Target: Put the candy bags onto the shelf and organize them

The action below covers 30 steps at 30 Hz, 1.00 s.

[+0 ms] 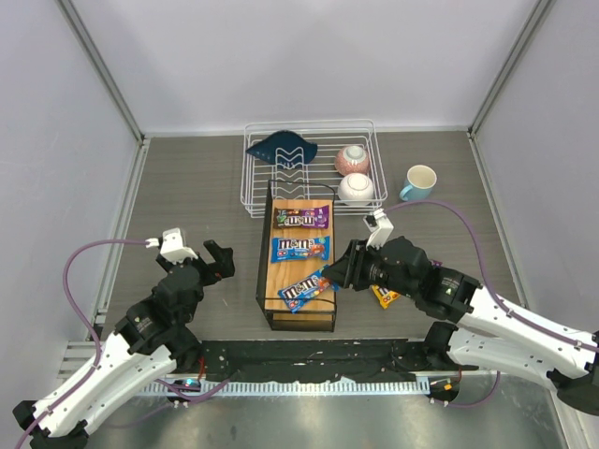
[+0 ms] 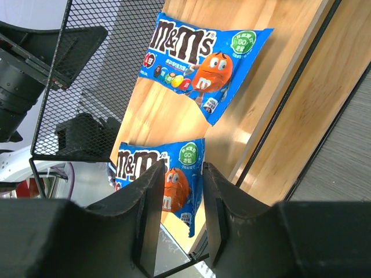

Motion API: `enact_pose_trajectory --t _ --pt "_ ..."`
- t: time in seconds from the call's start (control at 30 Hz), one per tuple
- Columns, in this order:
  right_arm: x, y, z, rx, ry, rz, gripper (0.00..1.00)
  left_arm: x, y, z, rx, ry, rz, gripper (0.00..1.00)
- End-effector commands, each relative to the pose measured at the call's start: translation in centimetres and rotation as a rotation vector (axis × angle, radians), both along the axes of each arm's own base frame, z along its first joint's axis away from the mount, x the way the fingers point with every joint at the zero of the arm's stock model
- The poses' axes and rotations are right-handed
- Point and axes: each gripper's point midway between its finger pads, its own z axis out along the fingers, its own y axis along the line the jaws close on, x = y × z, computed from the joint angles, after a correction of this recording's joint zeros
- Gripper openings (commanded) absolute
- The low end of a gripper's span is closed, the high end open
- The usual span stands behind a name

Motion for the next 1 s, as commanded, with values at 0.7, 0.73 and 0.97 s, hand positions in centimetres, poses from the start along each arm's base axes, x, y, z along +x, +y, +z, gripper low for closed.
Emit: enact_pose_trajectory --t 0.7,0.73,0.97 --pt "0.2 -0.4 -0.3 -0.009 0.000 -0.013 0.01 0.2 0.1 0.7 -0.007 -0.013 0.018 1.00" --pt "0.3 -0.5 -0.1 -0.002 -0.001 -0.025 0.01 0.2 0.1 0.7 -0.007 -0.013 0.018 1.00" --pt "0.6 -1.7 1.6 0.125 0.017 -0.131 0.01 0.2 0.0 0.8 -0.008 -0.016 0.013 1.00"
